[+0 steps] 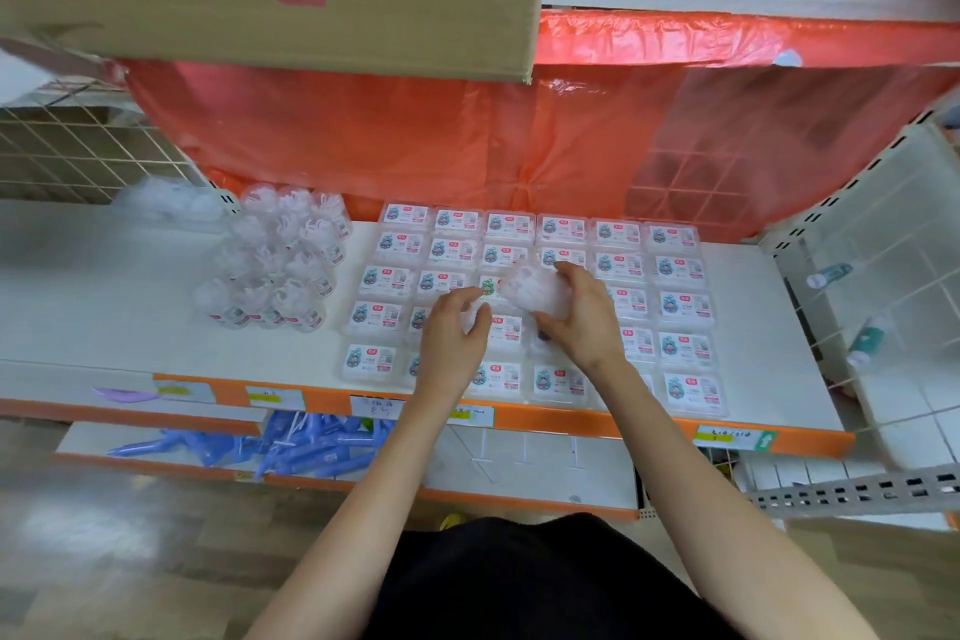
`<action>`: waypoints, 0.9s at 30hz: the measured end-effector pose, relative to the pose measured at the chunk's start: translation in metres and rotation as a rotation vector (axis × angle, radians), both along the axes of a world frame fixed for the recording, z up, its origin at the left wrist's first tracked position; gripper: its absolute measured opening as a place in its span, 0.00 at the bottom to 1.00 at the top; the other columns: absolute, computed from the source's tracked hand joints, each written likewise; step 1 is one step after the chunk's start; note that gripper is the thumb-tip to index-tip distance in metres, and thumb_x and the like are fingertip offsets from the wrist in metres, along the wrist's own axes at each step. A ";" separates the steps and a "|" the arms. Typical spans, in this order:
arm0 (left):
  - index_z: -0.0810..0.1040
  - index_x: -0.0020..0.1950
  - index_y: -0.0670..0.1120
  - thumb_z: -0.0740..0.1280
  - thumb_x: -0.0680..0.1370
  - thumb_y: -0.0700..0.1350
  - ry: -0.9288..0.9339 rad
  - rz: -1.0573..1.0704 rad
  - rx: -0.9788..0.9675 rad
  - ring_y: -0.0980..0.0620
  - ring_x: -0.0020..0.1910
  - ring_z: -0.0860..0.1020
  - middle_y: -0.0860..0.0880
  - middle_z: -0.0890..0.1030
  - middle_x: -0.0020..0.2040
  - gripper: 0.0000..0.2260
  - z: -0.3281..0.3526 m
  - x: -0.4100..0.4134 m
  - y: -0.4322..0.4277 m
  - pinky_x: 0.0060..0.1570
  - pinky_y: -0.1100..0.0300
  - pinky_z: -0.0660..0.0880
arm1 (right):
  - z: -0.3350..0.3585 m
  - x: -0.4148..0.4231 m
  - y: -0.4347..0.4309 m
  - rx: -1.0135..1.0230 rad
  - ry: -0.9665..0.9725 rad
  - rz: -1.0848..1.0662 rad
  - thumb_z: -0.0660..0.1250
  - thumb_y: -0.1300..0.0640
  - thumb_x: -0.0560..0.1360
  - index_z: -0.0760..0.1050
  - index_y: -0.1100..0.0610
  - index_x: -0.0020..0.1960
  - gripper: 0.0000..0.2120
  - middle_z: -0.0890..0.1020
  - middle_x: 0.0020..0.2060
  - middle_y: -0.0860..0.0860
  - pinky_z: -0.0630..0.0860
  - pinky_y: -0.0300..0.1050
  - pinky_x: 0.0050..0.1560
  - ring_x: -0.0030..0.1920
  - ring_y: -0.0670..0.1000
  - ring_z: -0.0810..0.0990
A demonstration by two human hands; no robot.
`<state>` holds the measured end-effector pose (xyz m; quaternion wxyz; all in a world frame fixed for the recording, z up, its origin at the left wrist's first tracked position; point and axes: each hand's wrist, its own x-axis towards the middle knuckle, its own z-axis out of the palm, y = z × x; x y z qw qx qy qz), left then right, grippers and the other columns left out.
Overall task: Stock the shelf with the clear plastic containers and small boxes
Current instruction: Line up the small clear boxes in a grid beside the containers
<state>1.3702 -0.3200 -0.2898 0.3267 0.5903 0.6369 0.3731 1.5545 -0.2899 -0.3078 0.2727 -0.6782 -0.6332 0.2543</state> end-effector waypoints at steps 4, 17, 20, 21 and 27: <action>0.74 0.66 0.43 0.62 0.81 0.52 -0.094 -0.002 -0.139 0.51 0.59 0.76 0.49 0.77 0.62 0.18 0.014 0.005 0.009 0.60 0.52 0.74 | 0.005 0.001 -0.019 0.043 0.147 0.055 0.77 0.59 0.67 0.67 0.54 0.73 0.37 0.75 0.64 0.51 0.66 0.31 0.56 0.63 0.50 0.72; 0.79 0.63 0.42 0.69 0.78 0.38 -0.583 0.006 -0.433 0.59 0.47 0.79 0.51 0.81 0.53 0.13 0.017 0.017 0.005 0.47 0.63 0.78 | 0.017 0.014 -0.062 0.050 0.456 -0.030 0.78 0.56 0.70 0.68 0.46 0.70 0.33 0.71 0.67 0.39 0.68 0.30 0.63 0.65 0.35 0.69; 0.80 0.61 0.45 0.68 0.78 0.38 -0.574 -0.030 -0.385 0.62 0.44 0.80 0.55 0.82 0.49 0.12 0.020 0.018 0.002 0.45 0.65 0.78 | 0.017 0.013 -0.060 -0.006 0.646 -0.173 0.74 0.55 0.74 0.73 0.51 0.68 0.24 0.79 0.55 0.43 0.75 0.37 0.55 0.54 0.39 0.78; 0.80 0.61 0.45 0.68 0.78 0.38 -0.574 -0.045 -0.365 0.63 0.43 0.80 0.55 0.83 0.48 0.12 0.021 0.018 0.000 0.44 0.66 0.78 | 0.018 0.013 -0.059 -0.010 0.641 -0.161 0.73 0.57 0.75 0.75 0.53 0.66 0.21 0.80 0.48 0.45 0.76 0.39 0.51 0.48 0.41 0.79; 0.81 0.54 0.49 0.66 0.80 0.52 -0.623 -0.031 -0.448 0.53 0.54 0.81 0.51 0.84 0.51 0.08 0.029 0.010 0.001 0.54 0.55 0.77 | 0.028 0.018 -0.057 0.071 0.705 -0.071 0.74 0.67 0.72 0.78 0.53 0.58 0.18 0.80 0.44 0.50 0.78 0.40 0.49 0.44 0.44 0.78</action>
